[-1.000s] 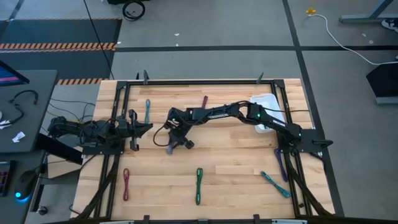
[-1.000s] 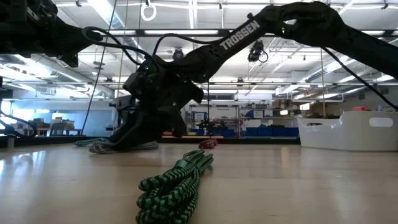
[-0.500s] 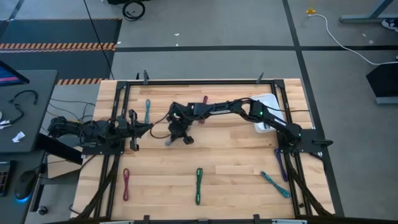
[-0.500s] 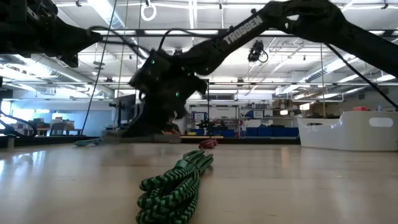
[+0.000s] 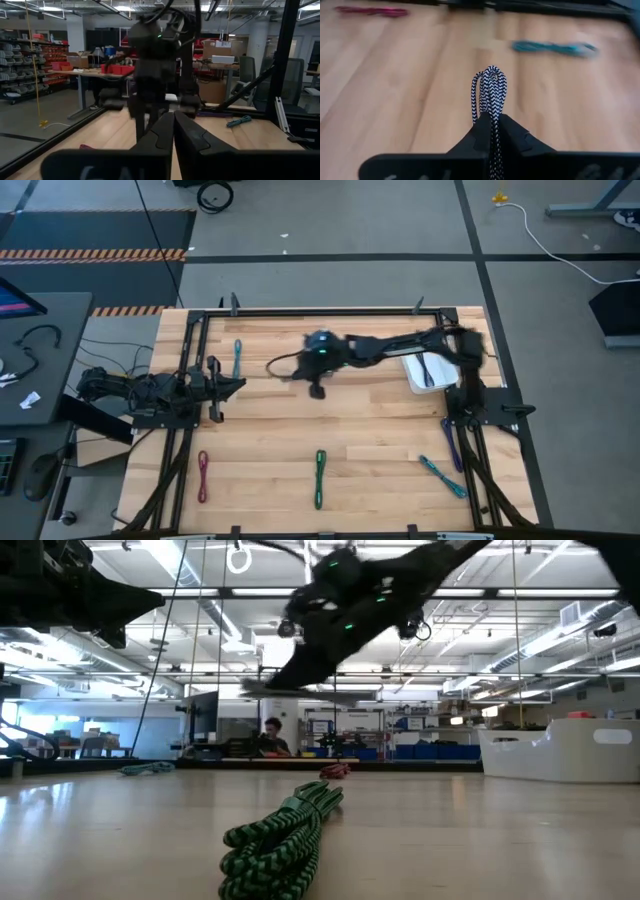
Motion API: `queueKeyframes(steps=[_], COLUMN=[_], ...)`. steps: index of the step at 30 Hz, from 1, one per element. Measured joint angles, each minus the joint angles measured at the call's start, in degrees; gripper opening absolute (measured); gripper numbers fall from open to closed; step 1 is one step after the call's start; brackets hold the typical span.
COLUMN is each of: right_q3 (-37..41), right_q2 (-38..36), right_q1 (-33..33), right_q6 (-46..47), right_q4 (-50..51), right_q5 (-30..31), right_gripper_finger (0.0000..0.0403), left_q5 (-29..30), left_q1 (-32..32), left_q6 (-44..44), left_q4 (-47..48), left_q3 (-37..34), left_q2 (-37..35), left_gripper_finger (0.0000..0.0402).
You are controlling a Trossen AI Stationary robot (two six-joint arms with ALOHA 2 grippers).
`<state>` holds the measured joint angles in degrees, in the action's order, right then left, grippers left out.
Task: Pick and place USB-C Cables
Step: Put the white charger cable into the white bin
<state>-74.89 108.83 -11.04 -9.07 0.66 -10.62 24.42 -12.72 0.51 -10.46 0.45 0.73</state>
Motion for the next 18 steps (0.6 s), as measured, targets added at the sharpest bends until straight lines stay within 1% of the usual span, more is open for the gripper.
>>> queueKeyframes(steps=[3, 5, 10, 12, 15, 18], right_q3=[8.51, 12.74, 20.73, 22.61, 24.88, 26.5], right_q2=[-9.6, -15.96, -31.33, -36.88, -43.81, -49.75], right_q1=[0.03, 0.01, 0.03, 0.03, 0.22, 0.99], right_q6=[5.75, 9.22, 15.9, 18.72, 23.39, 30.12], right_q4=[-2.87, -3.19, 0.78, 4.22, 11.94, 19.22], right_q5=[8.31, 14.18, 29.12, 34.74, 43.27, 51.7], right_gripper_finger=[0.0018, 0.0018, 0.0018, 0.0018, 0.0018, 0.0018], left_q5=[0.01, 0.01, 0.01, 0.01, 0.01, -0.01], left_q1=[0.0, -0.01, 0.01, 0.0, -0.01, 0.01], left_q6=[0.06, 0.09, 0.09, 0.09, 0.11, 0.17], left_q4=[0.02, 0.02, 0.0, 0.01, 0.02, 0.05], left_q3=[0.0, 0.0, 0.0, 0.0, 0.0, 0.0], left_q2=[0.0, 0.0, 0.0, 0.0, 0.0, 0.0], left_gripper_finger=[0.0011, 0.001, 0.0017, 0.0019, 0.0016, 0.0011])
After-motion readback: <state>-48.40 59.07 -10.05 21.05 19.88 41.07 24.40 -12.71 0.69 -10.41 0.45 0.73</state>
